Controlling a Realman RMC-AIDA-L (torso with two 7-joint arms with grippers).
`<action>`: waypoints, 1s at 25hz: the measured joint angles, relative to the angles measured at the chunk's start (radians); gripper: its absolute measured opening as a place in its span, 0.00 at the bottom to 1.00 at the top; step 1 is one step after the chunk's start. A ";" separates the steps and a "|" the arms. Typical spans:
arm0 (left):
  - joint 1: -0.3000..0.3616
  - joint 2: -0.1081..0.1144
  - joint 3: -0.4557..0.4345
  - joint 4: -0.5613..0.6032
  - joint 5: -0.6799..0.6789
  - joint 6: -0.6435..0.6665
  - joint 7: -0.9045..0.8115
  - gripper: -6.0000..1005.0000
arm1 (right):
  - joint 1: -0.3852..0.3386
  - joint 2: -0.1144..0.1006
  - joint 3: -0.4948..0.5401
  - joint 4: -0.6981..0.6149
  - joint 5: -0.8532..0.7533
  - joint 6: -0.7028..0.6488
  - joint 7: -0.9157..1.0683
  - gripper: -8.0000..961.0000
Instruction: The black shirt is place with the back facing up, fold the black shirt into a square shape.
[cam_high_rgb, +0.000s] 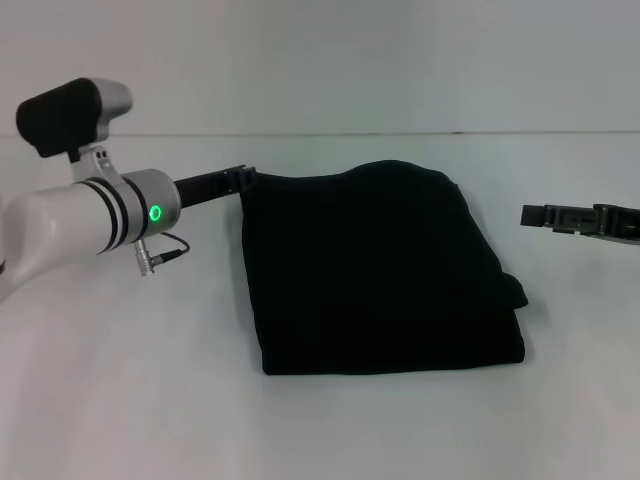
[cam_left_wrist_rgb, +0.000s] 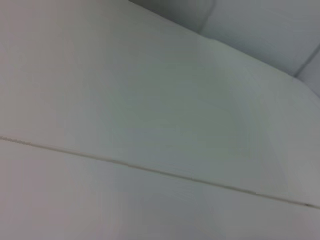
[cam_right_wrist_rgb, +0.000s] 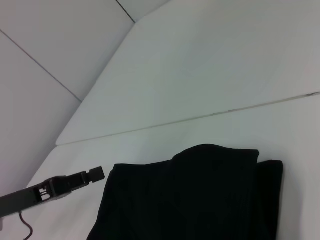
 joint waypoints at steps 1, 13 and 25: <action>0.001 -0.001 -0.003 -0.001 -0.004 -0.010 0.000 0.10 | 0.000 0.000 0.000 0.000 0.000 -0.001 0.000 0.92; -0.027 -0.004 0.009 -0.047 0.003 -0.034 0.007 0.61 | -0.004 0.002 0.006 0.001 0.000 -0.002 0.007 0.92; -0.042 -0.007 0.071 -0.057 -0.004 -0.016 0.001 0.88 | -0.003 0.004 0.009 0.001 0.000 0.003 0.006 0.92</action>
